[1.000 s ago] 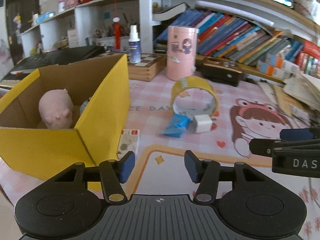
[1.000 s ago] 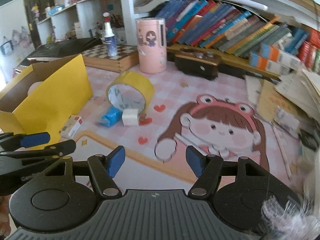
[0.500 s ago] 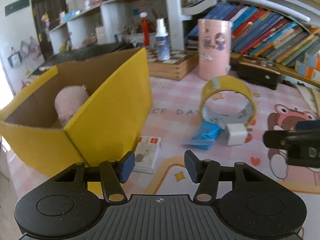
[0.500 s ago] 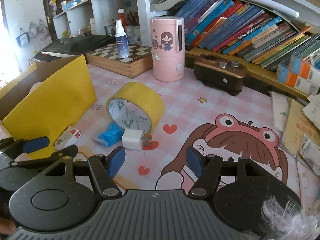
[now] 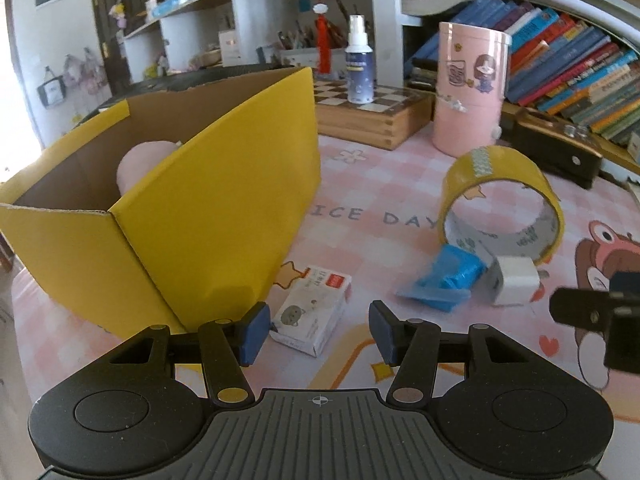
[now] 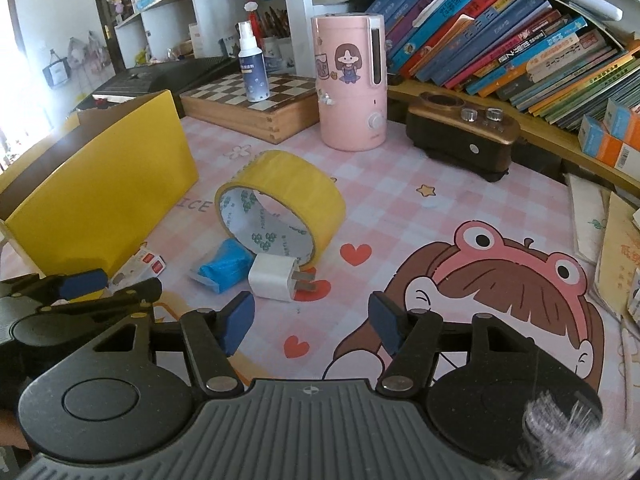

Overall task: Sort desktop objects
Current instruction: 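Move the left tool to the white medicine box while the right tool approaches the charger, then close the left tool on the white medicine box while the right tool grasps the white charger plug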

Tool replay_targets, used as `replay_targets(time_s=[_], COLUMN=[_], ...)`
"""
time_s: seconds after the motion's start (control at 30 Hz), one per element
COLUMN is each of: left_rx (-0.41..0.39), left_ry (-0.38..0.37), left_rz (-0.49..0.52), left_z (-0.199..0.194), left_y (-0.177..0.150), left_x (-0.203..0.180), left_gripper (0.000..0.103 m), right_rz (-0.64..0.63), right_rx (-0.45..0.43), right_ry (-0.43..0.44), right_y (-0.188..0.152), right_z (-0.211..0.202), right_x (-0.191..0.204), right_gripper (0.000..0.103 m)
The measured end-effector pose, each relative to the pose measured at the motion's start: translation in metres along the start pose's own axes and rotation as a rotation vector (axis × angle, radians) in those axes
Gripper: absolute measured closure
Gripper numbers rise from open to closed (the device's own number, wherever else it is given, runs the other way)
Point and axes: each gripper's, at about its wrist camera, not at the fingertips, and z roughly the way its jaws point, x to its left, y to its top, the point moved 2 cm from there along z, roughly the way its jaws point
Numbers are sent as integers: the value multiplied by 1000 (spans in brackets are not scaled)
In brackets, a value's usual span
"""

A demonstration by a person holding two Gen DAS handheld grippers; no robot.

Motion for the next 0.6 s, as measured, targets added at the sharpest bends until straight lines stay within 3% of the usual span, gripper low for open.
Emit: replay_targets(time_s=[0.27, 0.47, 0.6], left_rx=[3, 9, 0], left_ry=[15, -81, -38], left_rz=[-5, -8, -2], left_z=[4, -4, -3], left_y=[2, 2, 1], left_x=[-1, -6, -6], left_gripper=[49, 49, 49], right_rz=[1, 13, 13], right_rx=[0, -1, -1], right_ry=[7, 4, 4], right_y=[0, 0, 0], right_z=[2, 1, 0], right_x=[-1, -4, -5], right_gripper=[41, 41, 41])
